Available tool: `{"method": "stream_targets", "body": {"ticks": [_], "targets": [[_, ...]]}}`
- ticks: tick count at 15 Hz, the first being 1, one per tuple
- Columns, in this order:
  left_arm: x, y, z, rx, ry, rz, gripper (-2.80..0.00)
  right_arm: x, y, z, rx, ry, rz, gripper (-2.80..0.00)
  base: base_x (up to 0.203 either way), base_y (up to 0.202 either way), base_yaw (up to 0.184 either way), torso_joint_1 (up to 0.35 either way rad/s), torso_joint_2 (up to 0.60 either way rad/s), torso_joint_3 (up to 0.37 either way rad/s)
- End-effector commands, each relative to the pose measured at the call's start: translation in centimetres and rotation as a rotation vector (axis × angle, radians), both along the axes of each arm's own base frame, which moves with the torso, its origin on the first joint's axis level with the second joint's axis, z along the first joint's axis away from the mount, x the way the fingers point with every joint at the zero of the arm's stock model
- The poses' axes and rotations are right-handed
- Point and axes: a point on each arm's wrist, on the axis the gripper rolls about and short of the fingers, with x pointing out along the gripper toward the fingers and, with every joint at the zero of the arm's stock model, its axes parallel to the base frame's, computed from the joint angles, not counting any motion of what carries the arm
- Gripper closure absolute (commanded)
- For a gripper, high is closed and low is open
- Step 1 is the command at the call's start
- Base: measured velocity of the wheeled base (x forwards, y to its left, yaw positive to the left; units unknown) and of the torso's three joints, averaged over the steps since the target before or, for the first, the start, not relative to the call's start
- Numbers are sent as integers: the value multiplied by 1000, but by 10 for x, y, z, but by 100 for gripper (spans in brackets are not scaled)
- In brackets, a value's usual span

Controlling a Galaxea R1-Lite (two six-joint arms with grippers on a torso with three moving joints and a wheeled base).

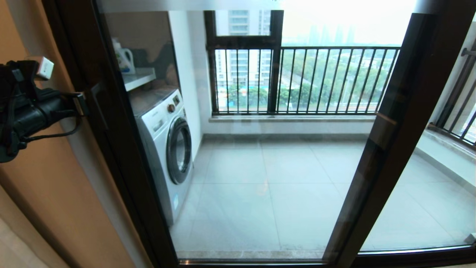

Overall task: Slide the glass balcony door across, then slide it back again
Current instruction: Open the slid door

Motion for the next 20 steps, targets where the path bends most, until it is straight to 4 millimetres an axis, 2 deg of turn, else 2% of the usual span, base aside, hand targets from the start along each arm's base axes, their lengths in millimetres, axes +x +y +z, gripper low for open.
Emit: {"method": "stream_targets", "body": {"ticks": [1,9,13,16,20], "targets": [[-3,-5,6,4,-23,-11,0,0,0,-1,0,5,1,0,0,0,0,0,0,0],[-10,-46,19,4,-59,-64,0,0,0,-1,0,5,-1,0,0,0,0,0,0,0],[-5,-53,16,5,-49,-33,0,0,0,-1,0,5,1,0,0,0,0,0,0,0],[8,-52,19,3,-68,17,0,0,0,-1,0,5,1,0,0,0,0,0,0,0],[36,-56,19,6,-87,44,0,0,0,-1,0,5,1,0,0,0,0,0,0,0]]}}
